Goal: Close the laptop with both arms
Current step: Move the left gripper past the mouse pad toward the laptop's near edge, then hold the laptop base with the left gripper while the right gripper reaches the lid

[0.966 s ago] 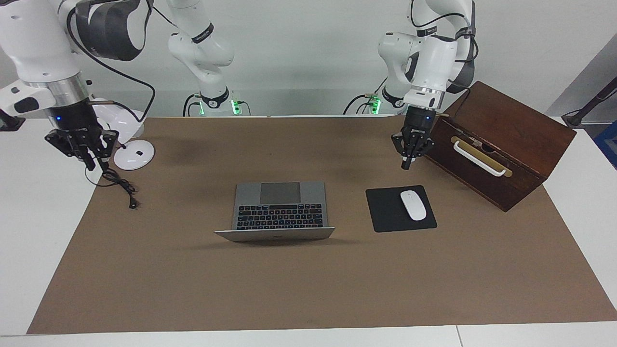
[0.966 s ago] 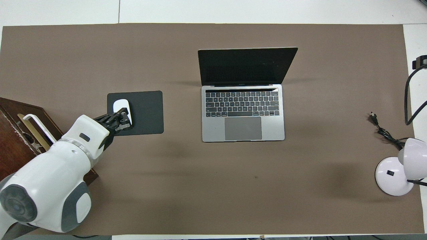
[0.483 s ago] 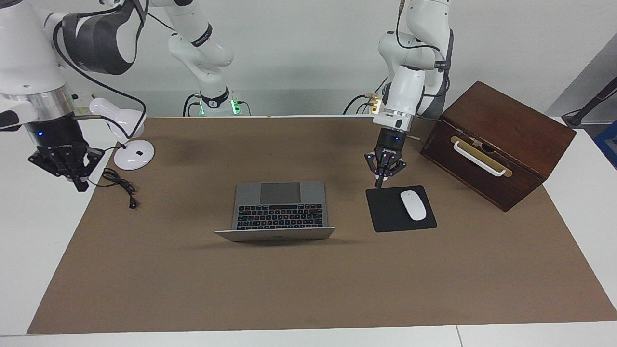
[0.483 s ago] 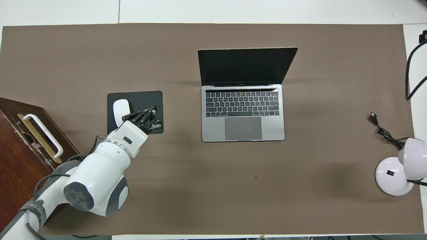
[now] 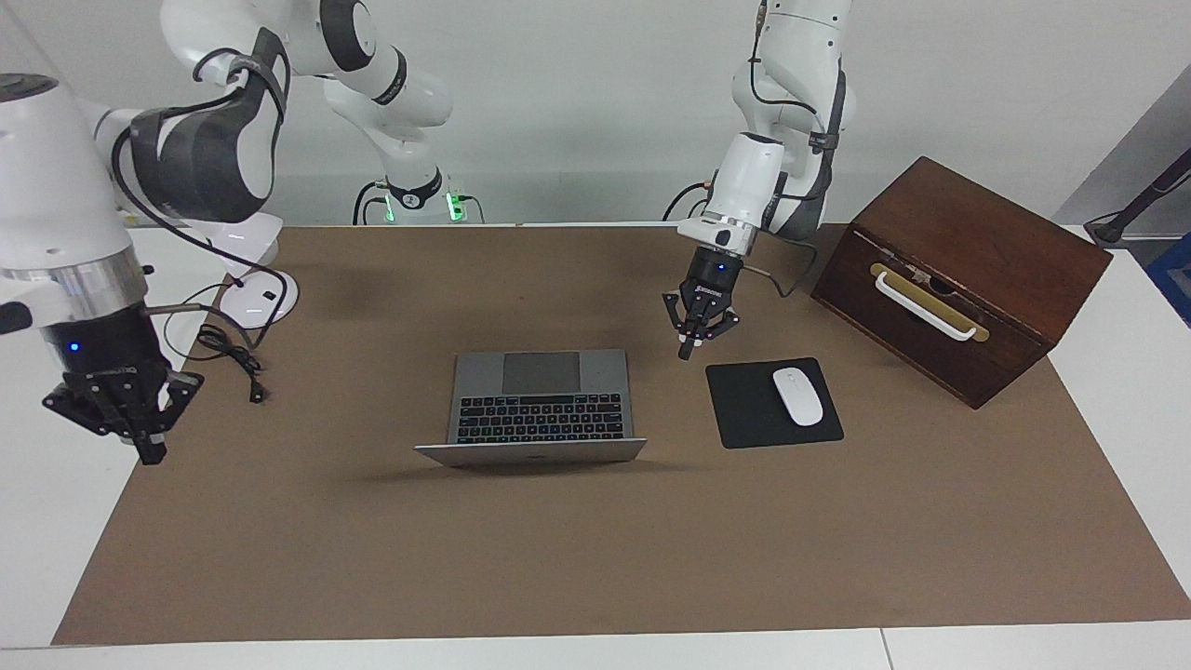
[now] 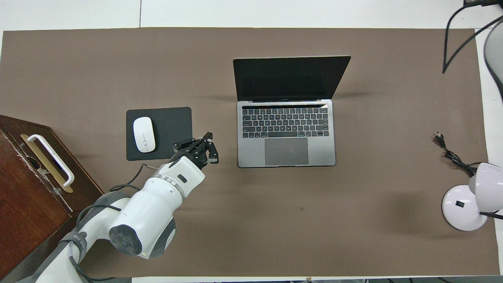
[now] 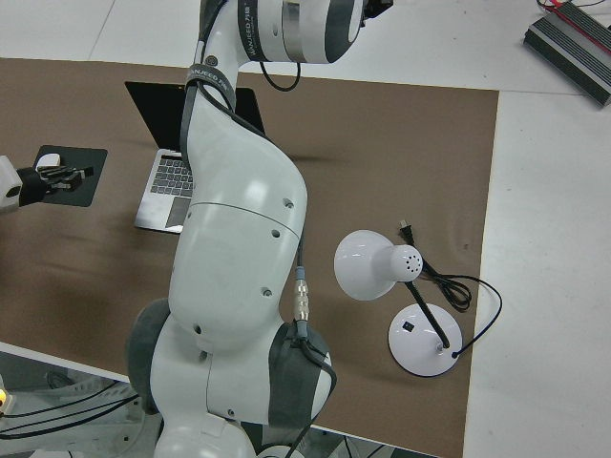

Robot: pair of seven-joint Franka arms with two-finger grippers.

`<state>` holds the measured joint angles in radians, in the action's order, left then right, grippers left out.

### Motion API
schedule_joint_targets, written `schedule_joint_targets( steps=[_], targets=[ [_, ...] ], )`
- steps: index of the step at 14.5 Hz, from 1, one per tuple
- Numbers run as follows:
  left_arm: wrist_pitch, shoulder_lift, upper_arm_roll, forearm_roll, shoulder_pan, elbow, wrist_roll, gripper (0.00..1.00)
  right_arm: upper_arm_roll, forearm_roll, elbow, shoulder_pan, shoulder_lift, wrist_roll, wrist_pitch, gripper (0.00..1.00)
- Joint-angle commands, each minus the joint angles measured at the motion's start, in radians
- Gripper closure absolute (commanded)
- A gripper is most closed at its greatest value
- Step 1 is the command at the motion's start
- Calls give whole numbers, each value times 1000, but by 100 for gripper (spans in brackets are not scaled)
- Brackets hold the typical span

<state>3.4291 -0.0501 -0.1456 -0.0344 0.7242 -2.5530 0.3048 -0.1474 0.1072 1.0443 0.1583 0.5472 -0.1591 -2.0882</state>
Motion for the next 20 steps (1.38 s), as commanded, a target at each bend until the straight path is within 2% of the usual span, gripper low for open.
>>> schedule_joint_targets(
  steps=[1,5,8,10,14,17,20],
  targets=[
    [71,-109,-17,-79,87,55,-4,100,-1,32,-96,-84,86,123,-73,100],
    [71,-183,-18,-107,133,114,-6,100,8,34,-119,-233,137,314,-183,100],
    [73,-246,-18,-154,170,154,-6,100,60,55,-112,-366,137,412,-188,100],
    [73,-280,-20,-156,187,166,-6,100,94,112,-112,-442,170,507,-222,100],
    [73,-280,-23,-156,205,146,-6,100,108,154,-118,-465,247,573,-340,100],
    [73,-278,-23,-156,208,125,-7,100,105,154,-116,-470,258,602,-337,100],
    [74,-272,-25,-153,210,94,-9,100,92,146,-115,-479,254,602,-284,100]
  ],
)
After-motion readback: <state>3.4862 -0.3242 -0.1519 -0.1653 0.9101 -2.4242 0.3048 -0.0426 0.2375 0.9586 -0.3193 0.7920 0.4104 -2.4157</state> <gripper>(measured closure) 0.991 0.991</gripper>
